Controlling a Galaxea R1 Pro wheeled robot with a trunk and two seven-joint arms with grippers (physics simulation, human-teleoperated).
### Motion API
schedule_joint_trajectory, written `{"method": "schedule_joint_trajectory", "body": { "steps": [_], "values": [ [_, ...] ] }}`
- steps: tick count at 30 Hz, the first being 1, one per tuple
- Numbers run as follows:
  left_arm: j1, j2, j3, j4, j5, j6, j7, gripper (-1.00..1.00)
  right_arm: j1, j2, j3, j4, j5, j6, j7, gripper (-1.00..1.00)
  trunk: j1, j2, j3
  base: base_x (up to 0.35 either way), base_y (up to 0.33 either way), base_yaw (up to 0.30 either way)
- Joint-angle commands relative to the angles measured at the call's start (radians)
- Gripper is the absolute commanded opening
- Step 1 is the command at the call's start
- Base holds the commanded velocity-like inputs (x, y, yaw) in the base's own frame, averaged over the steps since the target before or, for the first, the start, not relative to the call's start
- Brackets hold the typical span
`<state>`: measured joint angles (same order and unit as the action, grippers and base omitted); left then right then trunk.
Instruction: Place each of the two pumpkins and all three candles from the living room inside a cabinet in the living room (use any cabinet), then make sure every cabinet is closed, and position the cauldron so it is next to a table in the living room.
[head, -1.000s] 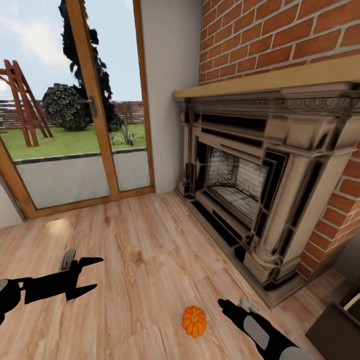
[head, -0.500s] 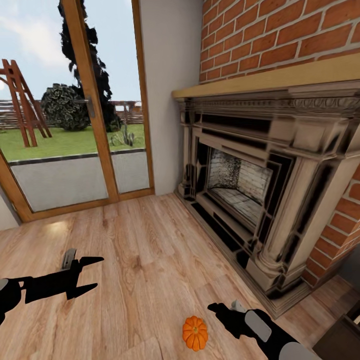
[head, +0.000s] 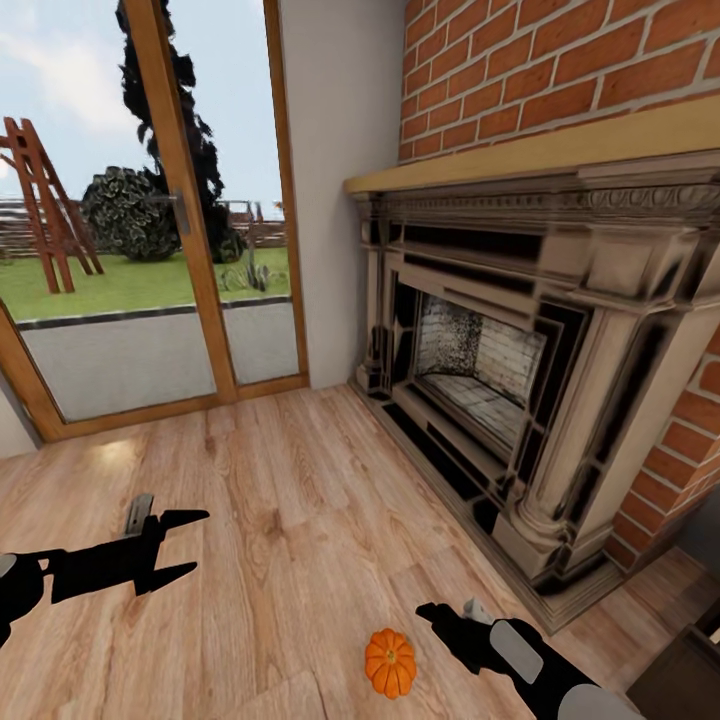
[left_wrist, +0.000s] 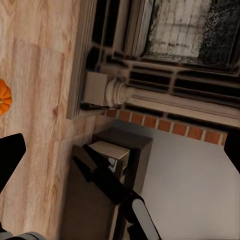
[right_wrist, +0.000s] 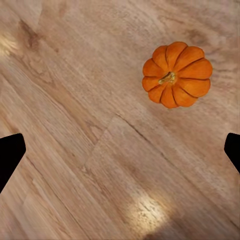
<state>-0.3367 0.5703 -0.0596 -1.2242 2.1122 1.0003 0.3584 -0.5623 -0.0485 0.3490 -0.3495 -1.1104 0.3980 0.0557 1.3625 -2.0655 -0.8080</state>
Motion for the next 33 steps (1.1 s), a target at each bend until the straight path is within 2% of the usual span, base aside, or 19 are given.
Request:
{"method": "schedule_joint_trajectory", "body": {
  "steps": [1,9,15,17,22,33],
  "values": [
    [-0.001,0.001,-0.001,-0.005,0.011,0.0,0.009,1.0,-0.001,-0.001,0.004,0.0,0.0,-0.005,0.003,1.0,0.004,-0.008,-0.004,0.0,0.0,0.0],
    [0.0,0.004,-0.001,-0.018,0.009,0.0,0.011,1.0,-0.001,-0.001,0.004,0.0,0.0,-0.02,0.003,1.0,0.034,-0.064,-0.029,0.0,0.0,0.0],
    [0.022,0.006,0.0,-0.096,0.007,0.0,0.011,1.0,-0.001,-0.001,0.004,0.0,0.0,-0.021,0.005,1.0,0.057,-0.106,-0.048,0.0,0.0,0.0],
    [0.032,0.006,0.0,-0.12,-0.004,0.0,0.011,1.0,-0.001,-0.001,0.004,0.0,0.0,-0.021,0.009,1.0,0.065,-0.12,-0.054,0.0,0.0,0.0],
    [0.041,0.006,0.002,-0.148,-0.022,0.0,0.01,1.0,-0.001,-0.001,0.005,-0.001,-0.001,-0.019,0.015,1.0,0.084,-0.155,-0.07,0.0,0.0,0.0],
    [0.047,0.005,0.001,-0.19,-0.024,0.0,0.01,1.0,-0.001,-0.001,0.004,-0.003,0.0,-0.021,0.017,1.0,0.126,-0.232,-0.104,0.0,0.0,0.0]
  ]
}}
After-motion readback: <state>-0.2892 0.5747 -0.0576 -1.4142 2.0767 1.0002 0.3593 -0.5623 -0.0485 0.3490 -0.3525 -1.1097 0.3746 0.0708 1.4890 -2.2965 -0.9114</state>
